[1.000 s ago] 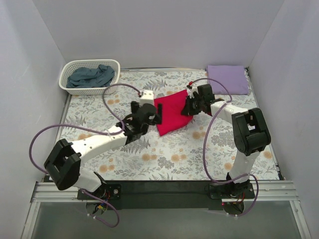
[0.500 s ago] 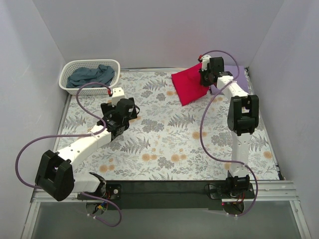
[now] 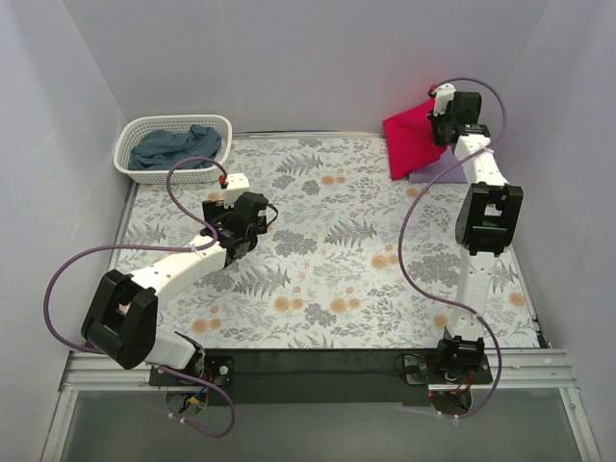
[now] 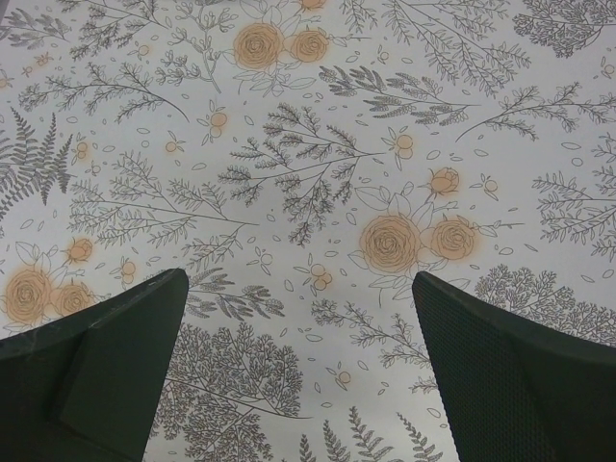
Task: Fold and stack the t-shirts
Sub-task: Fold the tshirt
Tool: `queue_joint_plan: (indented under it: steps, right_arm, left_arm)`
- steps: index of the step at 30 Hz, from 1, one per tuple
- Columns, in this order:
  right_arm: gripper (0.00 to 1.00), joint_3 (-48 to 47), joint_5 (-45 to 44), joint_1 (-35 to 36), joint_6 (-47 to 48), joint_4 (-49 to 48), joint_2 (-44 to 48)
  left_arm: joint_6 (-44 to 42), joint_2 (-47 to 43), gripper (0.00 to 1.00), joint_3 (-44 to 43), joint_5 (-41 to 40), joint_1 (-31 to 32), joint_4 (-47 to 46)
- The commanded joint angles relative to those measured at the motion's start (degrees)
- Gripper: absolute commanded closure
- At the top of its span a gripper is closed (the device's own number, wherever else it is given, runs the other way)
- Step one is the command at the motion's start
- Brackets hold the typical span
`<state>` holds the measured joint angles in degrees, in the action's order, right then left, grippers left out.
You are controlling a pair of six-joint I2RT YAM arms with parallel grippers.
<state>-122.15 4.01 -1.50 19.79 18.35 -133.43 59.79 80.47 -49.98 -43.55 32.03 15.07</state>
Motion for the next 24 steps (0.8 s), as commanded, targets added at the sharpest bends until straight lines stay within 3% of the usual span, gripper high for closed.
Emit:
queue_joint_plan:
  steps: [1,14,24]
  right_arm:
    - [0.99,-1.08,4.51,-3.85,-0.02,-1.74,3.79]
    - [0.99,-1.60,5.57,-9.49,1.65,-2.00,-4.38]
    - [0.94,0.06,-3.74,-9.40,5.87,-9.82,-7.82]
  left_arm:
    - [-0.64,-0.22,0.04,-0.12,-1.63,0.14,-0.66]
    - [-0.99,0.57,0.04,-0.21,-1.10,0.14,-0.48]
    - [-0.82,1.53,0.04,-0.03,-1.28,0.05,-0.39]
